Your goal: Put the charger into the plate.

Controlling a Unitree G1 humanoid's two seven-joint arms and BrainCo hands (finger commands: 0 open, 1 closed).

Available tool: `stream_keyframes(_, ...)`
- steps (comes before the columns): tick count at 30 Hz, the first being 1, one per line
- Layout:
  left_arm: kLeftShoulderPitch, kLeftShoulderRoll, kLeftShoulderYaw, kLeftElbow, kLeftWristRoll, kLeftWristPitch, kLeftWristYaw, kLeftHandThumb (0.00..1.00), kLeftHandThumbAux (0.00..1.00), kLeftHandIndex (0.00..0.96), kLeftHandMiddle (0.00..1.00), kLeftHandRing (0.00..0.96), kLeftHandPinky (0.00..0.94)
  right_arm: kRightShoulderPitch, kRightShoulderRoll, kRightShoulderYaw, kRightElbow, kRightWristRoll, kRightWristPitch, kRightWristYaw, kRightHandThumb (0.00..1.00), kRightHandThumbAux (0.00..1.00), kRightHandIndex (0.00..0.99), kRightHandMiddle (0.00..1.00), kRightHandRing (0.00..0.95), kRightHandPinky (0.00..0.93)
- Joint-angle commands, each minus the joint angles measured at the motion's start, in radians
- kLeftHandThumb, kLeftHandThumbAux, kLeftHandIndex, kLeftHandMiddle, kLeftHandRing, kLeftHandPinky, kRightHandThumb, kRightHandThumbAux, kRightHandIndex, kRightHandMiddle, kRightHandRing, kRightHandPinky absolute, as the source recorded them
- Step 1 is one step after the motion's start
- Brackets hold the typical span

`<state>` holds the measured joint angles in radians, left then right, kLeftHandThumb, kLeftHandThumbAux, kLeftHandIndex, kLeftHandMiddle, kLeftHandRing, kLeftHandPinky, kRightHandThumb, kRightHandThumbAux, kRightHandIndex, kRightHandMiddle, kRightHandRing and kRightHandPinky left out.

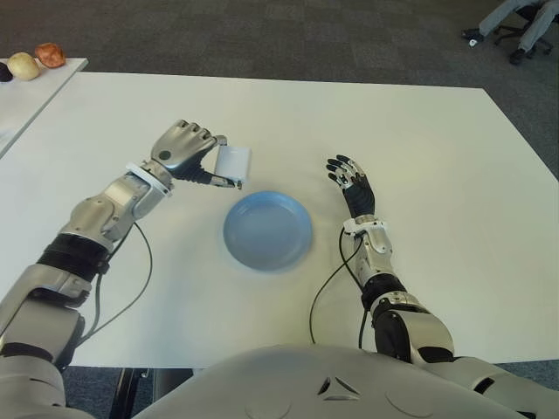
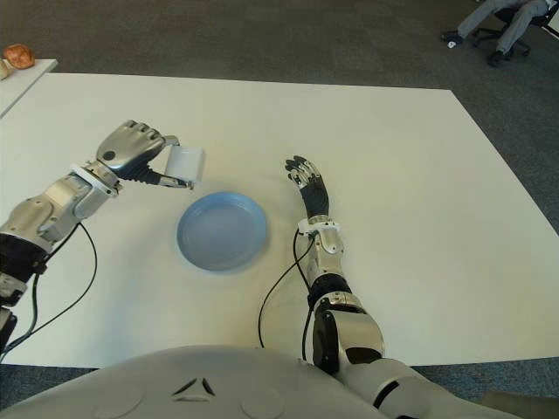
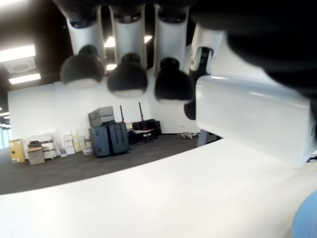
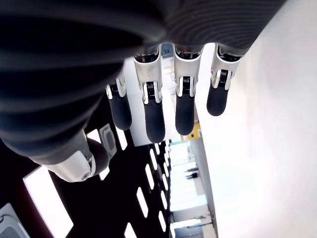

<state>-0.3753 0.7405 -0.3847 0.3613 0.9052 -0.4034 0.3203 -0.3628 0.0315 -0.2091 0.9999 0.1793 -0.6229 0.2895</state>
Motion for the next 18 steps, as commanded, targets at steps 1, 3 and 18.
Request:
stream_keyframes(1,-0.013,-0.020,-0.025,0.014,0.010,-0.029,-0.025,0.747,0.695,0.444,0.852,0.847,0.839,0.073,0.024,0.004,0.058,-0.005,0.044,-0.016,0.000,0.599,0.212,0.291,0.232,0.198)
stream_keyframes(3,-0.018,-0.023,-0.037,0.021,0.015,-0.044,-0.030,0.747,0.695,0.444,0.852,0.847,0.839,0.074,0.026,0.006,0.057,-0.006,0.043,-0.019,0.000,0.601,0.213,0.292,0.234,0.199)
stream_keyframes(18,0.001,-0.040,-0.086,-0.010,0.060,-0.064,-0.085,0.749,0.694,0.444,0.857,0.855,0.827,0.080,0.036,0.015,0.044,-0.012,0.043,-0.035,0.000,0.595,0.209,0.285,0.230,0.197)
